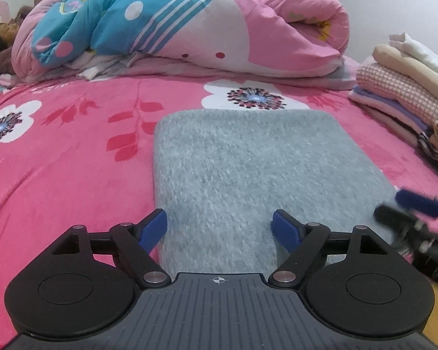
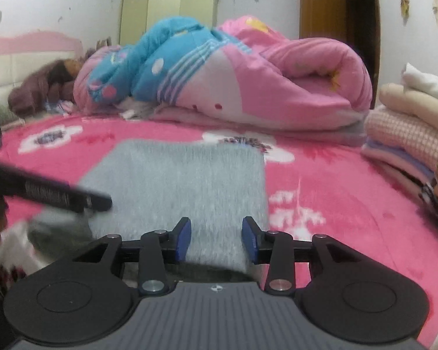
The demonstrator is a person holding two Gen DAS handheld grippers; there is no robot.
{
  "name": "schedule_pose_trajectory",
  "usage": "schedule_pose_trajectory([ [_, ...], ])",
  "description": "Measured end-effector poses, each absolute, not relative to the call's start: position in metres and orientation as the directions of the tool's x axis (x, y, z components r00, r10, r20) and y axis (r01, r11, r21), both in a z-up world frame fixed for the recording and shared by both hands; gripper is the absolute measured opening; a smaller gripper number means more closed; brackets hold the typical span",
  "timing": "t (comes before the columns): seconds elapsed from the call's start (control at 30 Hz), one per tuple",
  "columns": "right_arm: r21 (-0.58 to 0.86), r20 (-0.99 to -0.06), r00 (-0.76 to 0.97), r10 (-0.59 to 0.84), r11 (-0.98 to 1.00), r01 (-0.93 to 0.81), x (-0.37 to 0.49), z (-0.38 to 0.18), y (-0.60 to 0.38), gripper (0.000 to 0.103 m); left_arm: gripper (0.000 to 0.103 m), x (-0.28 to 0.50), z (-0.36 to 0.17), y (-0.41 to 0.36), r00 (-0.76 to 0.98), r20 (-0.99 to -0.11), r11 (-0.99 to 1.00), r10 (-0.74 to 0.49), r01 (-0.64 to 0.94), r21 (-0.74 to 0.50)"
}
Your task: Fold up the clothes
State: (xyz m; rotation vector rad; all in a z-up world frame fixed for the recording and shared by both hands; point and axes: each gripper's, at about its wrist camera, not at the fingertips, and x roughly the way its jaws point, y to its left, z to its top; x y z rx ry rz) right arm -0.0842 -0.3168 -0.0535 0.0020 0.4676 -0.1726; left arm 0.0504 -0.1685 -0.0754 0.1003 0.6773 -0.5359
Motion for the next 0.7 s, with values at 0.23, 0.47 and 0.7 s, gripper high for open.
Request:
schedule_pose_trajectory([
  [0.23, -0.030, -0.453, 0.875, -0.174, 0.983, 0.180, -0.108, -0.049, -0.316, 0.043, 0.083, 0.051, -0.076, -0.169, 0.653, -0.621, 0.864, -0.433, 0.498, -0.079],
  [0.47, -0.004, -0.408, 0.897, -0.172, 0.982, 0.187, -0.113, -0.031, -0.319, 0.043, 0.083, 0.050, -0.077, -0.169, 0.657, -0.621, 0.865, -0.428, 0.496, -0.072],
  [0.7, 0.004, -0.438, 0.883, -0.169, 0.982, 0.190, -0.097, -0.047, -0.321, 0.043, 0.083, 0.050, -0.077, -0.170, 0.659, -0.620, 0.865, -0.426, 0.496, -0.067],
])
